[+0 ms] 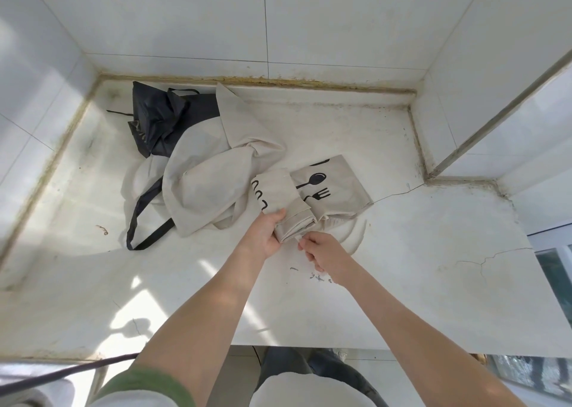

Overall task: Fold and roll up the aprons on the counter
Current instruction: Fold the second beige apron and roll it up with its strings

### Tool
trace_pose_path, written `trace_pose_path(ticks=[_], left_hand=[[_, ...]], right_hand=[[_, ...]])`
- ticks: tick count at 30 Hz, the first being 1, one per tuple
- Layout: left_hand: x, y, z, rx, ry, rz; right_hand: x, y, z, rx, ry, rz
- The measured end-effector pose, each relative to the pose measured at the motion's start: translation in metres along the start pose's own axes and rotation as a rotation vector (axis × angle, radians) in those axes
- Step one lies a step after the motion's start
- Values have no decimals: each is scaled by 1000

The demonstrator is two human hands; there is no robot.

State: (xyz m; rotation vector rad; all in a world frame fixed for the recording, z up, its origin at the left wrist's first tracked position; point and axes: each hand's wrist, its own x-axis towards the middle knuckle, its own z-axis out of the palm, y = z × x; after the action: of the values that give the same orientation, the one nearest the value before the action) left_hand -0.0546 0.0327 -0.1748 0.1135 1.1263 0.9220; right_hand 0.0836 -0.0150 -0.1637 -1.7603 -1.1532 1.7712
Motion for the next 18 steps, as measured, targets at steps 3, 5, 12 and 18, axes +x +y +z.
trace_pose_path(ticks=[3,5,12,18], left_hand=[[0,0,-4,12,7,-4],[1,0,-5,25,15,4],[6,2,-12,255,60,88],[5,3,-22,381,45,110]], right_hand=[[1,2,-6,-158,-36,-28],[-1,-1,-4,-226,-133,-39],[6,-7,-12,-647,478,-648],[28,23,-35,-1178,-10,-502]])
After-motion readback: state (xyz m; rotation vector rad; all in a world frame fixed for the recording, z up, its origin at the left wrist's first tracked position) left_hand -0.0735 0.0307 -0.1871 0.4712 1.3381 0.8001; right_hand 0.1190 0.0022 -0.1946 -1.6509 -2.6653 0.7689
